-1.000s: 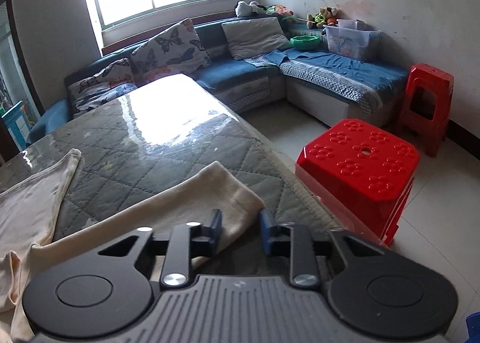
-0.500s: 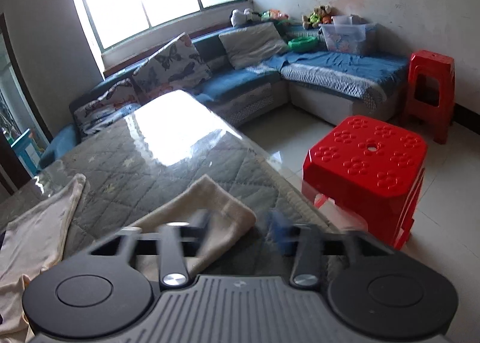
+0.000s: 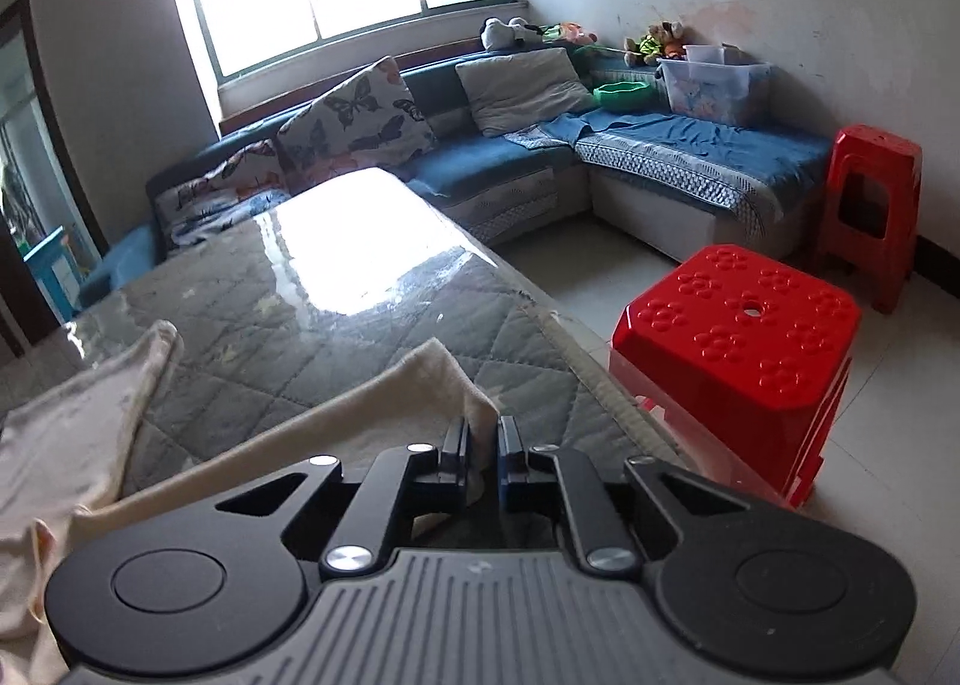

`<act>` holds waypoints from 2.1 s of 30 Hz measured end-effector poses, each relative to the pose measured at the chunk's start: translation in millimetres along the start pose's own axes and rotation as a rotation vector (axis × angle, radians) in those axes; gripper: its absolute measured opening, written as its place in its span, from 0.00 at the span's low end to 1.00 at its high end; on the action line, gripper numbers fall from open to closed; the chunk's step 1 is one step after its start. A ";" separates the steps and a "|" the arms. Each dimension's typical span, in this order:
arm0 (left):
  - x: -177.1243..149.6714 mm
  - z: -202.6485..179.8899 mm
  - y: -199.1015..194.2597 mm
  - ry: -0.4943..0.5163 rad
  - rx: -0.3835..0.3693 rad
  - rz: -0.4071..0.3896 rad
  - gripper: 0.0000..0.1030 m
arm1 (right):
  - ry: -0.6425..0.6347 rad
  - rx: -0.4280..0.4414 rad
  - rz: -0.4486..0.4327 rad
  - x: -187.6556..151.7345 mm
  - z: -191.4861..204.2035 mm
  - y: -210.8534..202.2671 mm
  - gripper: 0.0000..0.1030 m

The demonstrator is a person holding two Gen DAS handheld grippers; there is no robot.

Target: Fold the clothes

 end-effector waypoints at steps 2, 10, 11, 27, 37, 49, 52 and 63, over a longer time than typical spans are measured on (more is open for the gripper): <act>0.1 0.6 0.5 -0.001 0.002 -0.003 0.77 | 0.007 0.015 -0.014 6.2 2.3 -8.7 0.07; 0.2 3.5 -4.4 -0.012 -0.001 -0.022 0.77 | 0.008 0.188 -0.079 46.8 49.5 -57.6 0.07; 0.1 5.7 -6.7 -0.016 0.001 -0.026 0.78 | 0.001 0.214 -0.081 50.8 60.5 -63.5 0.07; -9.0 71.1 -55.2 -0.094 0.101 -0.115 0.91 | -0.194 0.565 0.015 36.5 257.0 -101.8 0.07; -23.9 109.3 -74.1 -0.160 0.146 -0.130 0.92 | -0.284 0.679 0.111 -12.1 349.4 -109.3 0.07; -29.9 117.8 -77.0 -0.190 0.166 -0.121 0.92 | -0.328 0.736 0.259 -71.3 384.5 -102.5 0.10; -28.9 116.9 -75.9 -0.188 0.168 -0.119 0.92 | -0.318 0.754 0.277 -72.6 385.3 -103.9 0.11; -6.7 100.4 -73.2 -0.160 0.138 -0.160 0.89 | -0.383 0.648 0.194 -26.3 320.8 -97.4 0.11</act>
Point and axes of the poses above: each gripper's, at about its wrist camera, not at the fingertips, and y roughly the way its jaws point, z to its left, x to its top, the point moved 9 cm from there along y, roughly the way its jaws point, and after that the axes turned 9 degrees about -z, right-handed, at the moved point
